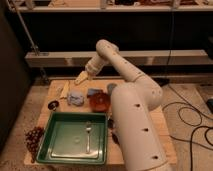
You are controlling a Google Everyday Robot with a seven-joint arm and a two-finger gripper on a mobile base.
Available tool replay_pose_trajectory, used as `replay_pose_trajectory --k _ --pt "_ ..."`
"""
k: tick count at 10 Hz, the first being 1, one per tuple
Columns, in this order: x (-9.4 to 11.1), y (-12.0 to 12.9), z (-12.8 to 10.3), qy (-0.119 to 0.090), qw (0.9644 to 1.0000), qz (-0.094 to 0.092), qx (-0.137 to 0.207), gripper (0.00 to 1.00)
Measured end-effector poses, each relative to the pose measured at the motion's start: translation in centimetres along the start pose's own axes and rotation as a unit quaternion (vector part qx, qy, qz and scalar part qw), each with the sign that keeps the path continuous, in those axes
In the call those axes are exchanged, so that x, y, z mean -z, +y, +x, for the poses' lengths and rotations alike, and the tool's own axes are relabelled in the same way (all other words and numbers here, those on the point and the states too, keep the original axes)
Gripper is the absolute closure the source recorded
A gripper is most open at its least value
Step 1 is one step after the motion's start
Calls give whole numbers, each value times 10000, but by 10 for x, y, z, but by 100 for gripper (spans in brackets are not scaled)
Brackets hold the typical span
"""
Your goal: Place towel in table surface
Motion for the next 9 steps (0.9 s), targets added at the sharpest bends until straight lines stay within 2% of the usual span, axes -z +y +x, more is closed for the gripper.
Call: replay_pose_trajectory --k 2,4,5,6,8,9 --pt "2 -1 0 -68 9999 -120 62 20" --pt "-6 -14 6 -285 9969 -587 441 20" --pt "-20 -28 10 -383 9924 -944 694 20" --pt "-38 -40 11 -464 9872 -1208 930 20" --pt "-67 -56 11 -661 9782 -1464 1315 20" --pt "-72 -59 10 -696 9763 -1506 1390 20"
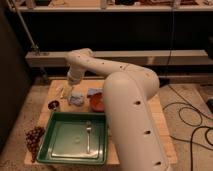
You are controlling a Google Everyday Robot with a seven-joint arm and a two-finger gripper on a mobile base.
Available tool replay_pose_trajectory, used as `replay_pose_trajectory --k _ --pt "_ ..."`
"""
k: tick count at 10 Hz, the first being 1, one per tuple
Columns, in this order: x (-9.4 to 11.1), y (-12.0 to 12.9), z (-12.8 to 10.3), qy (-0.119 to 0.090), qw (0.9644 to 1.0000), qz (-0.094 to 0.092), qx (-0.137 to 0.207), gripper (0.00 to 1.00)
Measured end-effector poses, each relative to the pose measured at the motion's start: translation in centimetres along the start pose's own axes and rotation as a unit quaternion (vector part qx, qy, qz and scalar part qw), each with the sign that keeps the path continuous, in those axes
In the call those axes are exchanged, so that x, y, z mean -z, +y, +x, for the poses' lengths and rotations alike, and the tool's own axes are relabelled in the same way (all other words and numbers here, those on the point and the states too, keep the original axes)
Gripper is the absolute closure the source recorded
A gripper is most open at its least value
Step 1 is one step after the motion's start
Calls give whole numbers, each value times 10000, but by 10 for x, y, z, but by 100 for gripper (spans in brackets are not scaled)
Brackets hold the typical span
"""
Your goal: Place towel in table surface
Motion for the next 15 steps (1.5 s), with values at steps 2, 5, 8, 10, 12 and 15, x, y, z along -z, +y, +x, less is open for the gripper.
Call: replay_pose_trajectory --k 2,5,8,10,12,15 --pt "2 3 -2 -1 10000 -22 -16 20" --pt "-15 4 7 -155 9999 -44 20 20" --pt "-37 12 10 -231 9997 -70 -1 20" --pt "-47 16 11 -262 9996 -49 -17 20" --pt "-55 20 10 -266 9996 -22 -55 20" --pt "-58 24 8 -210 9997 44 -104 20"
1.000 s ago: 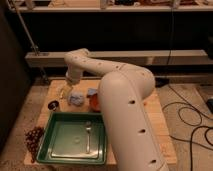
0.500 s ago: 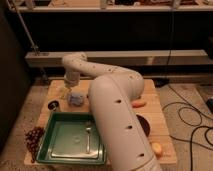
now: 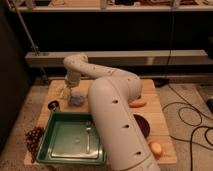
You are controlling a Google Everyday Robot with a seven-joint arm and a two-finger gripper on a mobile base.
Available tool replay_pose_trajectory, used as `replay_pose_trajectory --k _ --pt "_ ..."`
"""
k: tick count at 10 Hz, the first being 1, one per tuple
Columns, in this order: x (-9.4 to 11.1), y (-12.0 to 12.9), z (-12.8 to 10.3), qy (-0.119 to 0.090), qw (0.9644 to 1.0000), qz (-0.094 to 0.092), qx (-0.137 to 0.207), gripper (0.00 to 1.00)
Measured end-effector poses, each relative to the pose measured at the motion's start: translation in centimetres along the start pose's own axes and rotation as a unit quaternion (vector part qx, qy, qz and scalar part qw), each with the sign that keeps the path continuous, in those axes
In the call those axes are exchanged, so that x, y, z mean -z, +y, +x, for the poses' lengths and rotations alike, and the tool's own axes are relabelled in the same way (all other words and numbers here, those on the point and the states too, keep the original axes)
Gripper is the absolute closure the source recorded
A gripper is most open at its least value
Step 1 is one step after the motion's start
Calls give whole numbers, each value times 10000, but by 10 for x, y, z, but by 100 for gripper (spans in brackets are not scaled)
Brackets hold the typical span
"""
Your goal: Place towel in table surface
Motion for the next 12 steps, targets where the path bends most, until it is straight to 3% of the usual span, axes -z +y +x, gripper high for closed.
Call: replay_pose_trajectory --k 12 --pt "-30 -18 -15 -174 9998 -83 110 20"
